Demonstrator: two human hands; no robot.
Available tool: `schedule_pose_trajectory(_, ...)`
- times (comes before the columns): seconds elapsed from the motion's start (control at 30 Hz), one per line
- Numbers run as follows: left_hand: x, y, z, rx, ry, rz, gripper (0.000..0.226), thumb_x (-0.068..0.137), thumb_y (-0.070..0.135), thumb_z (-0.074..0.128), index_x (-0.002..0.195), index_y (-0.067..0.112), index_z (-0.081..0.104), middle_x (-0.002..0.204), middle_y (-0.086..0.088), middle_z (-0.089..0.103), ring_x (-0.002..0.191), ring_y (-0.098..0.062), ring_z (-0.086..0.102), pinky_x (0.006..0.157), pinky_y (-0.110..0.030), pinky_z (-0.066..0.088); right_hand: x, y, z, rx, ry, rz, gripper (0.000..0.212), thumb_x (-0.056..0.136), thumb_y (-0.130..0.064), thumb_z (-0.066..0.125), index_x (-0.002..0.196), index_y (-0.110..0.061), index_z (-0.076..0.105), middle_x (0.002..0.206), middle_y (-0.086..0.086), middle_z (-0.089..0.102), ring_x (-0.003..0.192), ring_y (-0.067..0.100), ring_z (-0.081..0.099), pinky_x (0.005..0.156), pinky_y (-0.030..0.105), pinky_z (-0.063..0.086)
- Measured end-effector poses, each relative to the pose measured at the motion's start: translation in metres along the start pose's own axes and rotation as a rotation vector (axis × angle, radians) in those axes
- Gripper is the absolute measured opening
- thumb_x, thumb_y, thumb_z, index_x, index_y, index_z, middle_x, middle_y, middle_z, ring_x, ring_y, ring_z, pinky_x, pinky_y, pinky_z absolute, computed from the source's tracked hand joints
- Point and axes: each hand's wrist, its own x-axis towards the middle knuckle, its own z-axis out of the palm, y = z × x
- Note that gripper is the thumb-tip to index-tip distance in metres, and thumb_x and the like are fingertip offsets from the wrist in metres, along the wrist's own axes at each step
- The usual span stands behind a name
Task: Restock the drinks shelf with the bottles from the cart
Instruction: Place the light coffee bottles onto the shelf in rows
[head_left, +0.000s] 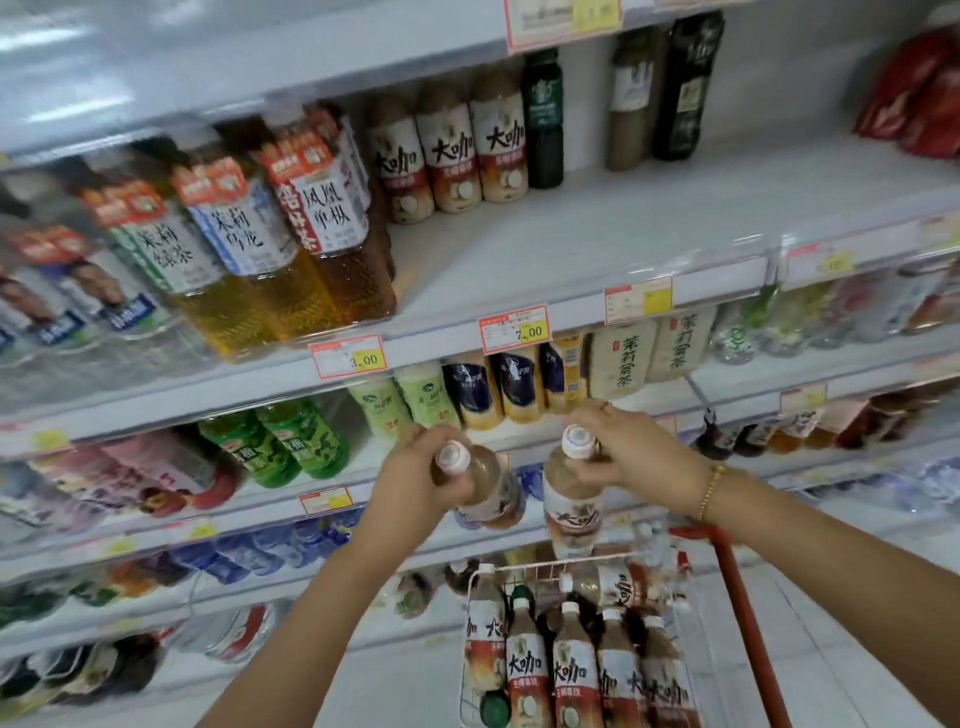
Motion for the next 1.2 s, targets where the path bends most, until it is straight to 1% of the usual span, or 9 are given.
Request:
schedule_pose_trajectory(0.1,-0.003,0.043,-0.039,-0.072,0.217,0.077,0.029,0.070,0.017,0.070,0.087,0.037,0.058,0.090,0.007,0.052,0.084,-0.009,0.054,0.070,-0.018,0.041,-0.010,-0.017,-0.042,0.045,0.175,-0.071,0.028,0.083,-0.030,0.065,0.105,-0.020,0.051,0.098,-0.007,0.058,0.085,0.013,0.057,0.073,0.028,0.043)
schedule_pose_trajectory(0.33,-0.022,0.139,-0.114,-0.026,0.626,0.401,0.028,0.067,0.031,0.063,0.091,0.044,0.054,0.086,0.004,0.047,0.078,-0.001,0.047,0.064,-0.005,0.039,-0.040,-0.047,-0.135,0.479,0.778,-0.311,0.017,0.073,-0.035,0.054,0.087,-0.037,0.045,0.077,-0.017,0.054,0.058,0.007,0.056,0.047,0.016,0.047)
schedule_pose_trajectory(0.43,0.000,0.148,-0.121,0.034,0.723,0.436,0.028,0.069,0.028,0.063,0.095,0.034,0.057,0.087,0.016,0.043,0.083,0.004,0.043,0.069,-0.005,0.035,-0.027,-0.046,-0.159,0.526,0.910,-0.370,0.017,0.076,-0.034,0.055,0.088,-0.041,0.046,0.078,-0.007,0.051,0.059,0.015,0.055,0.050,0.033,0.052)
schedule_pose_trajectory(0.57,0.041,0.140,-0.096,0.025,0.697,0.341,0.030,0.072,0.009,0.072,0.100,0.016,0.065,0.087,0.015,0.037,0.085,0.019,0.039,0.074,0.003,0.032,0.011,-0.028,-0.161,0.316,0.958,-0.321,0.026,0.079,-0.037,0.053,0.099,-0.024,0.046,0.087,-0.007,0.048,0.074,-0.001,0.050,0.066,0.009,0.043)
schedule_pose_trajectory(0.67,0.061,0.137,-0.071,-0.040,0.653,0.279,0.032,0.073,0.006,0.072,0.098,0.023,0.062,0.086,0.009,0.039,0.082,0.016,0.042,0.072,0.002,0.034,0.038,-0.015,-0.164,0.222,0.925,-0.264,0.036,0.078,-0.036,0.050,0.102,-0.008,0.050,0.095,0.001,0.049,0.077,0.004,0.042,0.067,0.000,0.033)
schedule_pose_trajectory(0.83,0.095,0.141,-0.074,-0.185,0.655,0.247,0.031,0.076,0.015,0.069,0.103,0.028,0.062,0.098,-0.009,0.056,0.084,0.012,0.047,0.076,-0.004,0.039,0.078,0.002,-0.189,0.275,0.838,-0.215,0.032,0.078,-0.031,0.057,0.099,-0.007,0.054,0.091,0.002,0.052,0.081,0.015,0.047,0.069,0.010,0.037)
schedule_pose_trajectory(0.9,0.114,0.137,-0.081,-0.322,0.610,0.213,0.030,0.077,0.024,0.065,0.106,0.029,0.061,0.104,-0.006,0.063,0.094,-0.003,0.057,0.085,-0.018,0.046,0.095,0.008,-0.198,0.355,0.816,-0.193,0.025,0.077,-0.031,0.061,0.094,-0.014,0.054,0.088,0.004,0.056,0.081,0.018,0.052,0.072,0.027,0.044)
schedule_pose_trajectory(1.03,0.153,0.135,-0.078,-0.658,0.557,0.083,0.015,0.088,0.015,0.060,0.097,0.026,0.063,0.099,-0.001,0.069,0.097,-0.021,0.064,0.089,-0.036,0.052,0.121,0.012,-0.205,0.511,0.800,-0.139,0.017,0.083,-0.015,0.067,0.096,-0.017,0.057,0.093,0.002,0.061,0.089,0.018,0.058,0.079,0.027,0.046)
schedule_pose_trajectory(1.2,0.184,0.144,-0.046,-0.648,0.502,0.117,0.042,0.080,0.015,0.064,0.121,0.009,0.054,0.108,-0.003,0.064,0.094,-0.011,0.062,0.083,-0.018,0.049,0.148,-0.001,-0.184,0.583,0.725,-0.136,0.028,0.078,-0.022,0.070,0.102,-0.020,0.056,0.098,0.000,0.061,0.096,0.018,0.057,0.080,0.023,0.044)
